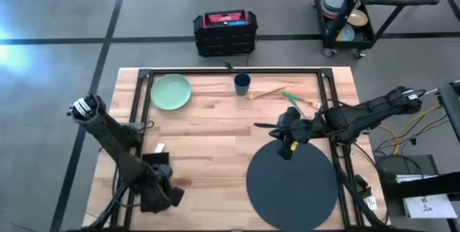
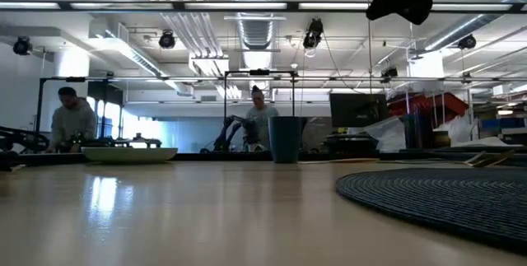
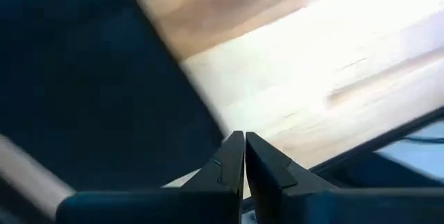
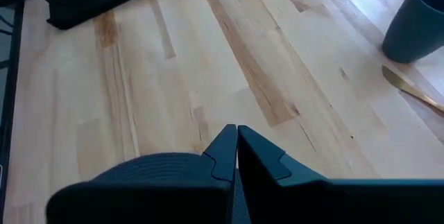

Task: Set table place
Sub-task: Put the green fork on the black table napkin

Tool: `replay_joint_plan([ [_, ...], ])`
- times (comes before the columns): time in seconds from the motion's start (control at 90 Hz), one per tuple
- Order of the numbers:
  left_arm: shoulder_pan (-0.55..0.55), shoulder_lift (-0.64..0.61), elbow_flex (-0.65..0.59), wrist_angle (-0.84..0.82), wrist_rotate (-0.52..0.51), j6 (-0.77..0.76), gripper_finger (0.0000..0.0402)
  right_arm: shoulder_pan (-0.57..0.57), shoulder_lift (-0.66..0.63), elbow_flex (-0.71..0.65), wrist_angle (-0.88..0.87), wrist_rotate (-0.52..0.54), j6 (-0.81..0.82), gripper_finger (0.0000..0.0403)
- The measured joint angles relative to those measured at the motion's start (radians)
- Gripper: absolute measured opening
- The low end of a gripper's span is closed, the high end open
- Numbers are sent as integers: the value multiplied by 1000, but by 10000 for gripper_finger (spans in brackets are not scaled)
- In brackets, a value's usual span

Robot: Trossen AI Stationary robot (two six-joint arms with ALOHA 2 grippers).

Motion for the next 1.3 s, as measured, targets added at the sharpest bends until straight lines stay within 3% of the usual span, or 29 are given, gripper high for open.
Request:
replay_joint_plan([
  [0.267, 74, -29, 117, -44, -295, 232, 0, -1, 0, 0, -15, -1, -8, 0],
  [0.478, 192, -26, 283, -80, -524, 598, 0, -5, 0, 0, -15, -3, -18, 0],
  [0.678, 385, -26, 432, -63, -645, 1016, 0, -15, 0, 0, -16, 0, -35, 0],
  [0.8, 562, -26, 476, -32, -660, 1247, 0, -40, 0, 0, -16, 0, -59, 0],
  [0.922, 769, -25, 477, 45, -573, 1399, 0, -107, 0, 0, -16, -1, -72, 0],
  [1.067, 990, 10, 452, 140, -307, 1538, 0, -298, 1, 0, -33, -35, -40, 0],
  [1.3, 1154, 120, 416, 309, 88, 1748, 0, -802, 98, 0, -140, -363, -69, 0],
])
